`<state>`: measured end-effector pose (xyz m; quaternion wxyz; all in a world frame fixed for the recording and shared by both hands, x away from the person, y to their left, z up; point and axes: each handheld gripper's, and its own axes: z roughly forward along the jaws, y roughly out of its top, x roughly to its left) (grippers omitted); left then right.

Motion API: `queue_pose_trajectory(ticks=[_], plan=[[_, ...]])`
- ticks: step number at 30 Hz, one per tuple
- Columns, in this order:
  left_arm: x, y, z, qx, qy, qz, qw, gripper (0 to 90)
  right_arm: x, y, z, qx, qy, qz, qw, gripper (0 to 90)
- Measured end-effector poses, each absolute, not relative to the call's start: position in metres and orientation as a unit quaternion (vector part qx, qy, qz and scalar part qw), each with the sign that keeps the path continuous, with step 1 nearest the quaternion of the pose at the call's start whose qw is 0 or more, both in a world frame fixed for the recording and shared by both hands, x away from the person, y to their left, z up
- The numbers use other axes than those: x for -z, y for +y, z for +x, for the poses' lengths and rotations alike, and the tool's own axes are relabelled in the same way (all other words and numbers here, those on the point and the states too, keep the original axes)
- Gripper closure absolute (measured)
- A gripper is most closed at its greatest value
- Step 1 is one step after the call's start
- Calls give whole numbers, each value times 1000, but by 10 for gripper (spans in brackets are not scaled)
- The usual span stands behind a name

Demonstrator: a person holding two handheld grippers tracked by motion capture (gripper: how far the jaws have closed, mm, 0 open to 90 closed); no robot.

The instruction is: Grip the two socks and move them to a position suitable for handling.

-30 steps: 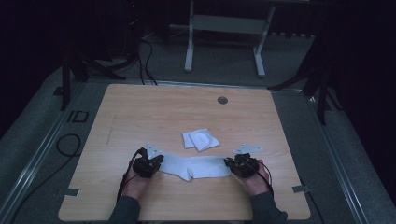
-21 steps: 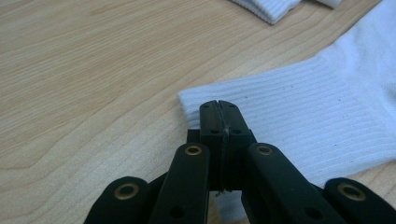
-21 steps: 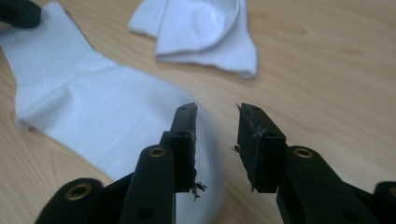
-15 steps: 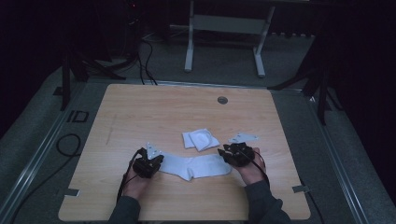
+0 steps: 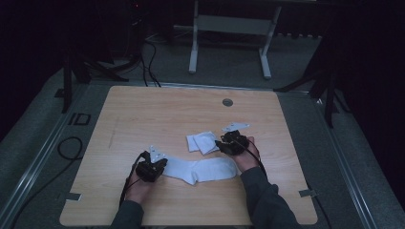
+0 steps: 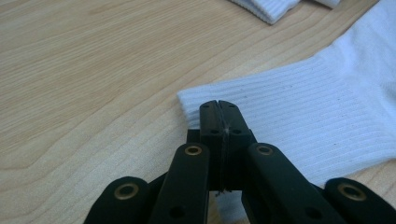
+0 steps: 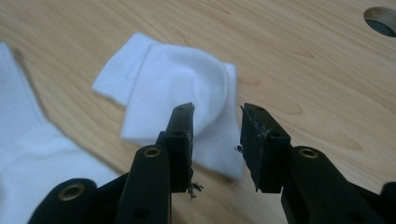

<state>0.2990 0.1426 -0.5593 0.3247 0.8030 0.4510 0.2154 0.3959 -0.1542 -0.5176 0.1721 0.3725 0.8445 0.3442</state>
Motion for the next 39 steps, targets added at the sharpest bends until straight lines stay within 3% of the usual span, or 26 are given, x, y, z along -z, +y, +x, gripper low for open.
queue_pose_trajectory(ticks=[15, 24, 26, 28, 30, 39], plan=[[560, 143, 299, -214, 452, 802, 327, 894, 518, -138, 428, -333, 846, 385, 160, 604], [560, 144, 299, -213, 452, 802, 328, 894, 524, -128, 440, -309, 852, 395, 148, 631], [560, 143, 299, -213, 452, 801, 328, 894, 528, -127, 443, -299, 857, 396, 138, 672], [560, 143, 299, -213, 452, 802, 328, 894, 533, -126, 444, -287, 861, 400, 131, 810], [560, 143, 299, -213, 453, 801, 329, 894, 534, -125, 443, -284, 860, 404, 128, 879], [560, 143, 299, -213, 453, 801, 329, 894, 507, -128, 423, -332, 845, 398, 132, 883]])
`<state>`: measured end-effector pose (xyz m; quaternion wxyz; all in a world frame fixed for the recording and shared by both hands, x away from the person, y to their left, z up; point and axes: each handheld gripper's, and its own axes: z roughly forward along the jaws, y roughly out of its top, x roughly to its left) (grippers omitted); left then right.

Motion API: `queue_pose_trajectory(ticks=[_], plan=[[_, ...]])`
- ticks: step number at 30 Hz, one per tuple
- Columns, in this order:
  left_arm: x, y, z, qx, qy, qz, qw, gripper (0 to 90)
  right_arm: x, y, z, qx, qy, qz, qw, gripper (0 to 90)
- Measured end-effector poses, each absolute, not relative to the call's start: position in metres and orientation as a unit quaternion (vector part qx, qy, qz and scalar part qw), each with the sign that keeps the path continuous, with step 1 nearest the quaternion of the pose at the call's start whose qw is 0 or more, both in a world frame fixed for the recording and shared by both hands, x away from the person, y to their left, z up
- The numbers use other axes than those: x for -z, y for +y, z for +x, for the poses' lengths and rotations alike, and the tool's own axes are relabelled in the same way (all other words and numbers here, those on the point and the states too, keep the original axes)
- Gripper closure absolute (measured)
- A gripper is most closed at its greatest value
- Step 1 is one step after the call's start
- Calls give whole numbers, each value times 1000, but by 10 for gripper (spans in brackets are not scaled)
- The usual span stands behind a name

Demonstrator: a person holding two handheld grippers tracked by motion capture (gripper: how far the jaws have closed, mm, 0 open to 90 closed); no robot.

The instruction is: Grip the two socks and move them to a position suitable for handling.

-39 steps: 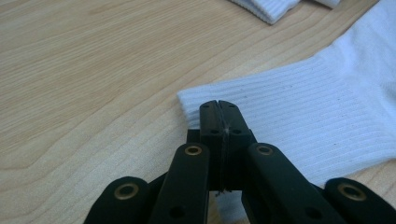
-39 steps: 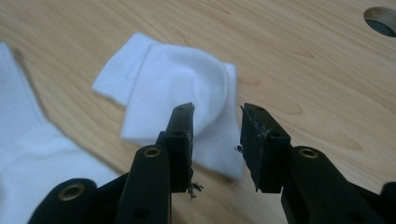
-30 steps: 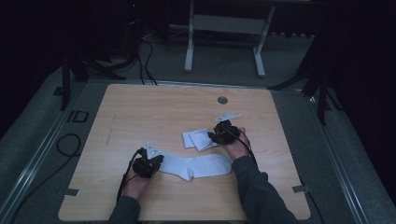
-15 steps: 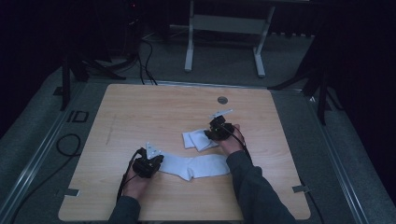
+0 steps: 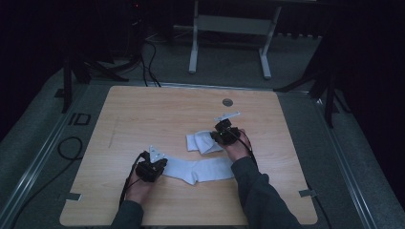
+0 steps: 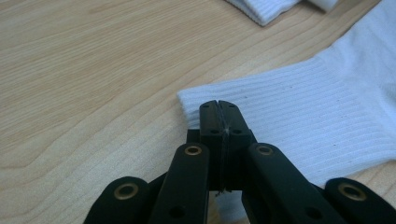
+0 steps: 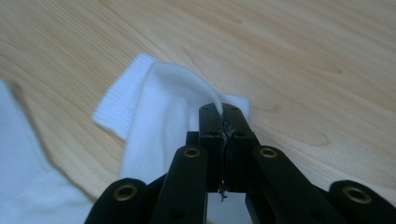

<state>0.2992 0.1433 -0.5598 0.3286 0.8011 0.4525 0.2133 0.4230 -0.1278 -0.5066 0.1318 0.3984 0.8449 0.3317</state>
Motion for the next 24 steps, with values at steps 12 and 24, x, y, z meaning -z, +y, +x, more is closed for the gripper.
queue_pose_trajectory(ticks=[12, 24], plan=[[560, 143, 299, -213, 453, 801, 329, 894, 475, -162, 419, -356, 825, 413, 151, 883], [560, 144, 299, -212, 454, 800, 330, 894, 471, -222, 420, -332, 808, 455, 174, 883]])
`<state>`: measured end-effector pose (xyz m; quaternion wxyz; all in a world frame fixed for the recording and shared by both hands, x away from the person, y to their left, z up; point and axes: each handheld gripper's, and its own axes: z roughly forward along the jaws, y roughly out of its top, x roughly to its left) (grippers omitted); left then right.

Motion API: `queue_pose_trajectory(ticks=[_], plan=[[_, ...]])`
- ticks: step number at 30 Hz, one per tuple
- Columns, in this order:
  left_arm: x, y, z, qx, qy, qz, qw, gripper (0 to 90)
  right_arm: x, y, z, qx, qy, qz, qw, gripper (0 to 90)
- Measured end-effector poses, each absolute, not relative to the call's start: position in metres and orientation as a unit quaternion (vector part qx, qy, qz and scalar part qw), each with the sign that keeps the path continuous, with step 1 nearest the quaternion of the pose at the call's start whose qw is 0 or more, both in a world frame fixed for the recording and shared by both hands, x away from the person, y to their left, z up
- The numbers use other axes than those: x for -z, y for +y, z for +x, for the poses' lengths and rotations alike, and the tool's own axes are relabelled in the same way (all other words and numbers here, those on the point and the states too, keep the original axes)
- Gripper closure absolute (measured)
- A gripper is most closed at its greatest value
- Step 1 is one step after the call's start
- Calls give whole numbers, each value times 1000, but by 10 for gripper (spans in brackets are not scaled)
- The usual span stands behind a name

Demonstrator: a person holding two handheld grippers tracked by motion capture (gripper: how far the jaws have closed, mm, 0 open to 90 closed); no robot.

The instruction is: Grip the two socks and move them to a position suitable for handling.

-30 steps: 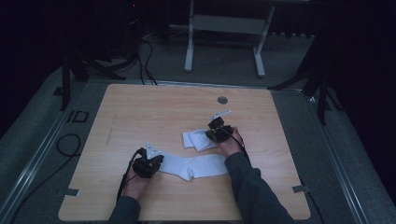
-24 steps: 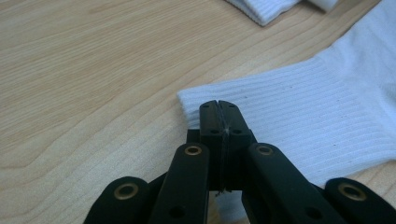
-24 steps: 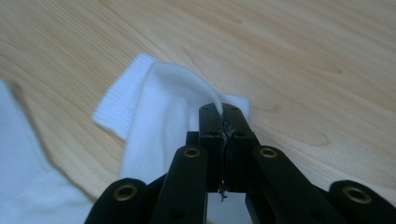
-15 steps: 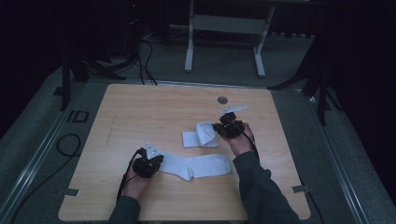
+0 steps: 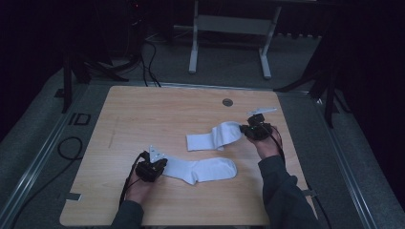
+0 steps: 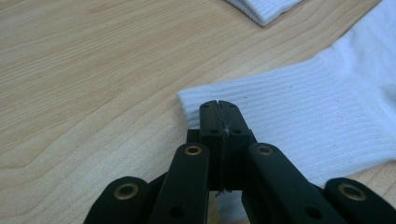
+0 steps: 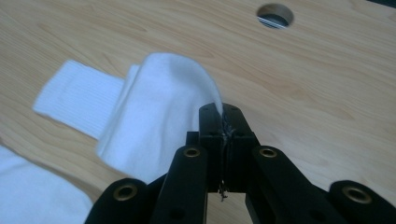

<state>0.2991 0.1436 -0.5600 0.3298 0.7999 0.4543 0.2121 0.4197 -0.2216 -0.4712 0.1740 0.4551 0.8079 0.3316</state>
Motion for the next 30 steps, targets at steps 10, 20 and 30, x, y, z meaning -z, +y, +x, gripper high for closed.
queue_pose_trajectory(ticks=[10, 20, 30], plan=[[560, 144, 299, -212, 454, 800, 330, 894, 471, -247, 410, -319, 807, 465, 172, 882], [560, 144, 299, -212, 454, 800, 330, 894, 482, -264, 419, -280, 811, 473, 200, 881], [560, 144, 299, -212, 454, 800, 330, 894, 504, -273, 434, -248, 816, 480, 206, 848]])
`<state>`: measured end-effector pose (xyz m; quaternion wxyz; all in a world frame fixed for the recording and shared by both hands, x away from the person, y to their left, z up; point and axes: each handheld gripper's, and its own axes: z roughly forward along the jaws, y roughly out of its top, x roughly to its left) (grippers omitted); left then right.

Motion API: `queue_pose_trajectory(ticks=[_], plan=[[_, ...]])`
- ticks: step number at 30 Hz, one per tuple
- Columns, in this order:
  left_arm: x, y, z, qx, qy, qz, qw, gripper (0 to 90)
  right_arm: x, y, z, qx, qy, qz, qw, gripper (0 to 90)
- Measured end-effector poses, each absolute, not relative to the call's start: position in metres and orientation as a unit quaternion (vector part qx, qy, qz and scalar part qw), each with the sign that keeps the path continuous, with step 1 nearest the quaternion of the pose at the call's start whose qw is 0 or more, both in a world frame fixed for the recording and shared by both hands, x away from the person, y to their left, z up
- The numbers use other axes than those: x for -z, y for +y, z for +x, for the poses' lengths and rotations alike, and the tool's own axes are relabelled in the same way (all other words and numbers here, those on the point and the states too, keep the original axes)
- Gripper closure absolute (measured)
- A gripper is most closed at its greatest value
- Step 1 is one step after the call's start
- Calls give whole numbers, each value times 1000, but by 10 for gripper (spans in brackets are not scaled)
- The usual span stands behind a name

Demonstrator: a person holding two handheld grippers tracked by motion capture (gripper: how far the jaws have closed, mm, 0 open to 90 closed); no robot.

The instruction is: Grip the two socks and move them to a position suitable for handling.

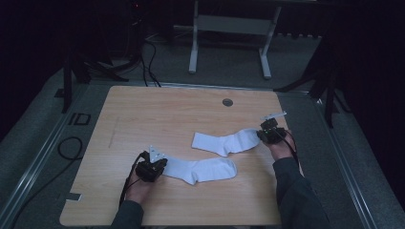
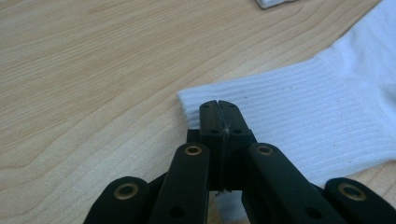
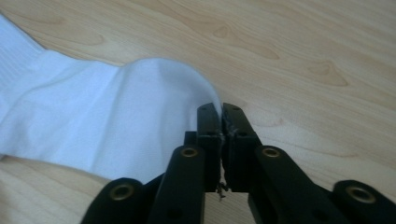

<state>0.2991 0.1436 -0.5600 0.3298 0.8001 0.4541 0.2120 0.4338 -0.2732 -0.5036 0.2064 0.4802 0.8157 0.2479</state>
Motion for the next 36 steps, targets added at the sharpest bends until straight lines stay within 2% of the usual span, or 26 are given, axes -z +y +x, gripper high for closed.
queue_pose_trajectory(ticks=[2, 8, 19, 36], plan=[[560, 144, 299, -212, 454, 800, 330, 894, 506, -274, 434, -243, 813, 484, 214, 768], [560, 144, 299, -212, 454, 800, 330, 894, 495, -274, 432, -257, 809, 478, 225, 672], [560, 143, 299, -215, 453, 800, 329, 894, 483, -247, 429, -294, 825, 432, 214, 622], [560, 141, 298, -212, 450, 802, 330, 891, 482, -192, 433, -317, 850, 374, 194, 612]])
